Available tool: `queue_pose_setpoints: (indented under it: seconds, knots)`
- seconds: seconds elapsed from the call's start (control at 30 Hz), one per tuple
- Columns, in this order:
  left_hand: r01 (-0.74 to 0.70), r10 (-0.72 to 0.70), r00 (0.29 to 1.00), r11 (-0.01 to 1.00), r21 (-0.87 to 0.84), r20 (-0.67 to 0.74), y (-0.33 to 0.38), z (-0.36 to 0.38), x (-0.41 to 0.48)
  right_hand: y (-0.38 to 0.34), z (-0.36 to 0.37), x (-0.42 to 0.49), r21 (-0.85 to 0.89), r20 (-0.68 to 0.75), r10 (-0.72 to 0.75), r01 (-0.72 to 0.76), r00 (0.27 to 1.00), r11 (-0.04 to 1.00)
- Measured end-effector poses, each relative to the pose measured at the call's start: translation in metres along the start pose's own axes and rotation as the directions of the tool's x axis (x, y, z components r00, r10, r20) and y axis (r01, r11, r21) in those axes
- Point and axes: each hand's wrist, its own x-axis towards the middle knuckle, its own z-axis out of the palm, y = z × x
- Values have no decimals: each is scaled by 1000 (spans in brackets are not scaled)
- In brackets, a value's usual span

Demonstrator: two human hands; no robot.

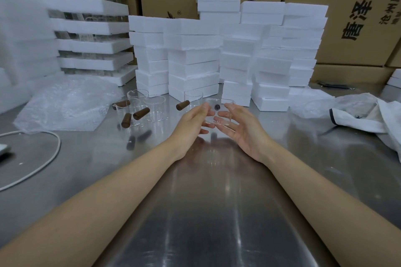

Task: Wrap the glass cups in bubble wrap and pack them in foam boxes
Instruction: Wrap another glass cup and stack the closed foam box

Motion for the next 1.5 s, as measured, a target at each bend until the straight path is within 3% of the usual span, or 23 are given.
queue_pose_setpoints:
  seconds: [0.17, 0.33, 0.43, 0.53, 0.67, 0.83, 0.93, 1.07, 1.17, 1.4, 1.5]
  knots:
    - [27, -28, 999, 998, -60, -15, 0, -3, 2, 0, 2, 0, 17, 19, 1, -2, 1000, 1000]
    - [-107, 114, 992, 988, -110, 60, -2, -6, 0, -4, 0, -2, -29, 91, -3, 5, 996, 1000]
    - [-125, 128, 992, 984, -128, 18, -2, -8, 2, -4, -5, -1, -58, 134, 12, -5, 991, 998]
    - [-210, 211, 976, 978, -12, 61, -6, -6, 1, -5, -15, 2, -49, 127, -47, 53, 991, 997]
    - [-334, 325, 942, 931, 146, 80, -10, -2, 2, -5, -18, 0, -216, 152, -113, 144, 982, 966]
    - [-402, 399, 914, 872, 278, 70, -10, -8, 5, 3, -5, -2, -481, 124, -317, 337, 940, 810]
    - [-472, 481, 870, 749, 465, 108, -6, -15, 4, 9, -1, -1, -552, 130, -391, 394, 911, 735]
    - [-535, 550, 824, 679, 503, 135, -1, -13, -1, 11, 0, 0, -566, 138, -448, 442, 883, 696]
    - [-540, 550, 824, 685, 490, 140, -1, -12, -1, 10, 0, 0, -589, 135, -452, 438, 882, 679]
    - [-519, 510, 846, 720, 460, 156, -9, -20, 7, 6, 1, -4, -646, 95, -401, 362, 911, 672]
    - [-528, 499, 843, 692, 492, 203, -8, -21, 6, 1, 1, -3, -462, -77, -329, 259, 941, 848]
